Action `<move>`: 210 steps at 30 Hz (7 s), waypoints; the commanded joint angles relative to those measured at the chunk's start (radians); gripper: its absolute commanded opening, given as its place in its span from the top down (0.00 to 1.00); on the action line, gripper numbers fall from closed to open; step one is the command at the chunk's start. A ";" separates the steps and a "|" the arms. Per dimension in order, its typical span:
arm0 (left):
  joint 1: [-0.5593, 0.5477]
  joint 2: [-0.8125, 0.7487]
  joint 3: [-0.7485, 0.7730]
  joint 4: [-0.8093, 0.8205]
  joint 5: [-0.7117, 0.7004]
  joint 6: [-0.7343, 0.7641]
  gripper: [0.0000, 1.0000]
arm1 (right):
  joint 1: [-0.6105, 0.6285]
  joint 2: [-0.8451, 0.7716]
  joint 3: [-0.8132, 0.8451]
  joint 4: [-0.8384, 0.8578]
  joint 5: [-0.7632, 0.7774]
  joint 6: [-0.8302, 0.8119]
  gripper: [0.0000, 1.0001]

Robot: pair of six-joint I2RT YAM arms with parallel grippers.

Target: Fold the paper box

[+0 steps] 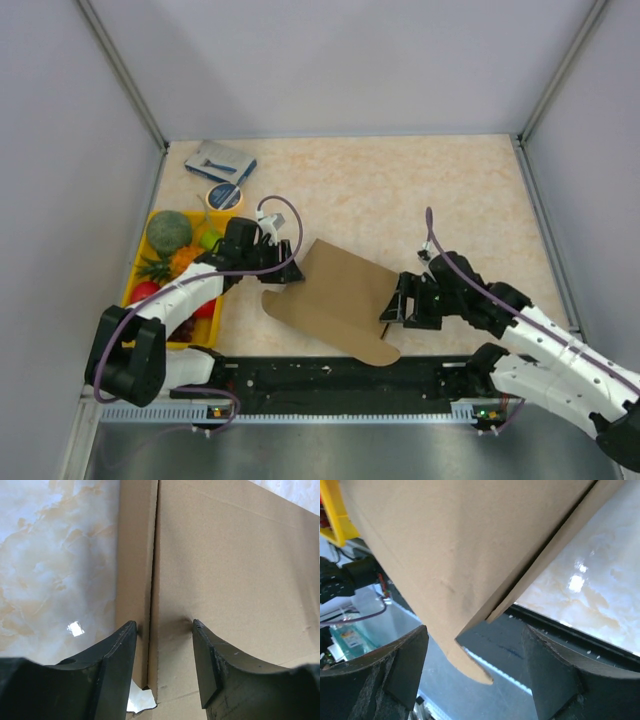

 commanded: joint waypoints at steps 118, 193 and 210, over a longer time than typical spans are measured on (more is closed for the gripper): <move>0.302 -0.313 -0.214 0.103 0.159 -0.391 0.02 | 0.946 1.064 0.473 -0.326 1.588 -0.432 0.90; 0.398 -0.561 0.153 -0.119 0.215 -0.144 0.22 | -0.073 0.789 1.055 -0.283 0.025 -1.184 1.00; 0.061 -0.336 0.102 0.095 -0.069 -0.211 0.32 | -0.076 0.856 1.012 -0.205 0.292 -1.231 0.96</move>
